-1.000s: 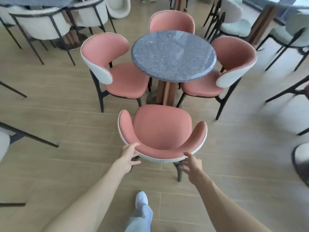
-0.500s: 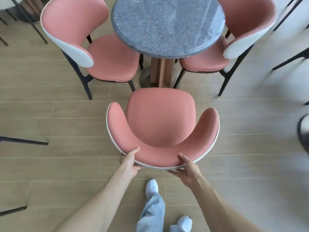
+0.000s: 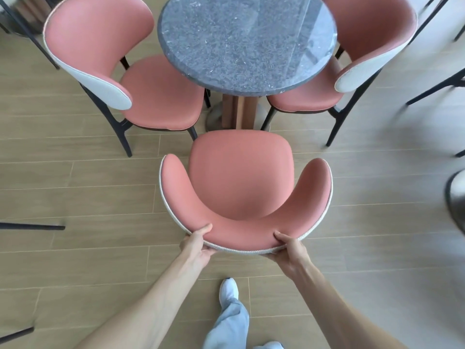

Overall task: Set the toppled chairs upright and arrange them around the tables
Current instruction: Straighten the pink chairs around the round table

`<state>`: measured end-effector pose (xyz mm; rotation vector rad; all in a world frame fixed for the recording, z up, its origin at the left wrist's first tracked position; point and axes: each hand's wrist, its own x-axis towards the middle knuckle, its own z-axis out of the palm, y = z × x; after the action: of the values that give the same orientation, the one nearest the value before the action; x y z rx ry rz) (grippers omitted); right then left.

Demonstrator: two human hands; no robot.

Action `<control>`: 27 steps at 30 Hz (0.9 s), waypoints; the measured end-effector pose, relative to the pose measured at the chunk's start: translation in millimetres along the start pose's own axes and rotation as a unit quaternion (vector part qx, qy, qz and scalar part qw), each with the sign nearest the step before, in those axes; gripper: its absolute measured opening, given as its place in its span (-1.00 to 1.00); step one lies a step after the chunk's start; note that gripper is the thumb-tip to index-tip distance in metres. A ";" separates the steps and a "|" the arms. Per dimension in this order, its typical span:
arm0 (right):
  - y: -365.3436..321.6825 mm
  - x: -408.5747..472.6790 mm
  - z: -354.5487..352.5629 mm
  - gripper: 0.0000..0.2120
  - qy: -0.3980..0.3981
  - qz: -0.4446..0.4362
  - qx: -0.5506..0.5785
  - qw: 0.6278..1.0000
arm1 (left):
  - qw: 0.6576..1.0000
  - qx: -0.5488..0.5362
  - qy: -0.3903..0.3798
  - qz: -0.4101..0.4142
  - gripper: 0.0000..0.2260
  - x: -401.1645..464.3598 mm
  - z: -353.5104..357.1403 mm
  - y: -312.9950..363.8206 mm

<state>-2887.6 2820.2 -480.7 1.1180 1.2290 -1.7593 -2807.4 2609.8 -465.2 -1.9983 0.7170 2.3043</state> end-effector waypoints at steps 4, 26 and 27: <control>-21.6 11.5 15.5 -0.49 -0.004 -0.006 0.001 1.000 | 1.000 0.014 -0.003 0.015 -0.53 11.0 21.2 14.2; -330.2 -40.2 -17.6 -0.85 -0.156 -0.254 -0.348 0.889 | 0.886 0.243 0.168 0.356 -0.66 -84.6 265.6 10.3; -361.9 -53.3 -21.5 -0.86 -0.174 -0.299 -0.318 0.883 | 0.883 0.224 0.092 0.402 -0.73 -106.9 306.4 -2.1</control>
<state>-3184.6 2952.6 -311.8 0.0229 1.8426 -1.6483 -3073.6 2747.0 -340.3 -1.9000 2.2050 1.9131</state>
